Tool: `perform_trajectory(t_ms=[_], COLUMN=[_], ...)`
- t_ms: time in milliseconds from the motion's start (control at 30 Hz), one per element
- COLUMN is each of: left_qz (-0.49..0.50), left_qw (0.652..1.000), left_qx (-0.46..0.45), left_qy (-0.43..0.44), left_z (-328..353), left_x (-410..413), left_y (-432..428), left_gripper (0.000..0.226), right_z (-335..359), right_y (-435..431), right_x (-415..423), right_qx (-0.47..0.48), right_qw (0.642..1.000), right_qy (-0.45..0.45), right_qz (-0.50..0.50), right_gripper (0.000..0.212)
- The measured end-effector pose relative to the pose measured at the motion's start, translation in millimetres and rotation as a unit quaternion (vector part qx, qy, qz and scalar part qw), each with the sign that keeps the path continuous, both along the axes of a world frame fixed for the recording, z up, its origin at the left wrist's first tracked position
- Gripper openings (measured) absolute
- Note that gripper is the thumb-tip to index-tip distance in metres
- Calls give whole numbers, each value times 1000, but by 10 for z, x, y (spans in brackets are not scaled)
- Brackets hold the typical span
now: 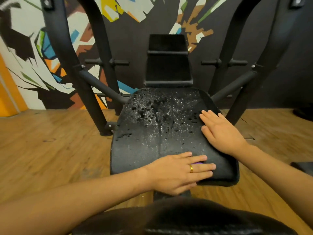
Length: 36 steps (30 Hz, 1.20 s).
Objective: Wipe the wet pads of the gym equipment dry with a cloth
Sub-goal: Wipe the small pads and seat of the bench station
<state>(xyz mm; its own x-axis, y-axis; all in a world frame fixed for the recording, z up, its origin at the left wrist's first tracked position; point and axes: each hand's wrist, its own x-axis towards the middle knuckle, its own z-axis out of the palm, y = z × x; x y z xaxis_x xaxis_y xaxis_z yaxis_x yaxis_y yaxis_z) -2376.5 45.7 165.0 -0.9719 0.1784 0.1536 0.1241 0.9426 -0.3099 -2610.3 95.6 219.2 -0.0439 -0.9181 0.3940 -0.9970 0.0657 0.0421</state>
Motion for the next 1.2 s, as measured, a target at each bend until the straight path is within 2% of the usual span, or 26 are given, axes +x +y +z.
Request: perform_trajectory(t_ms=[300,534,701,868,968,1202], left_qz=[54,45,37,69,98,72], left_qw=[997,991,995,997,994,996], left_qx=[-24,-119,-91,-20,-42,-48], left_qy=[49,31,30,13,12,23], left_z=[-81,-40,-25,-5,-11,12], left_x=[301,199,271,730,1003,563], left_y=[-27,1,-27,-234,-335,-157], left_gripper=[52,55,60,55,53,53], right_z=[-52,-42,-57,-61,-60,-61], right_y=[-71,-96,-99,-88,-94,-100], right_x=[-55,-32,-36,-66,-67,-44], right_qx=[-2,-3,-10,-12,-17,-23], right_qw=[1000,1000,1000,1000,1000,1000], right_qy=[3,8,7,-2,-4,4], right_qz=[-10,-13,-9,-1,-3,-3], right_gripper=[74,80,79,78,69,80])
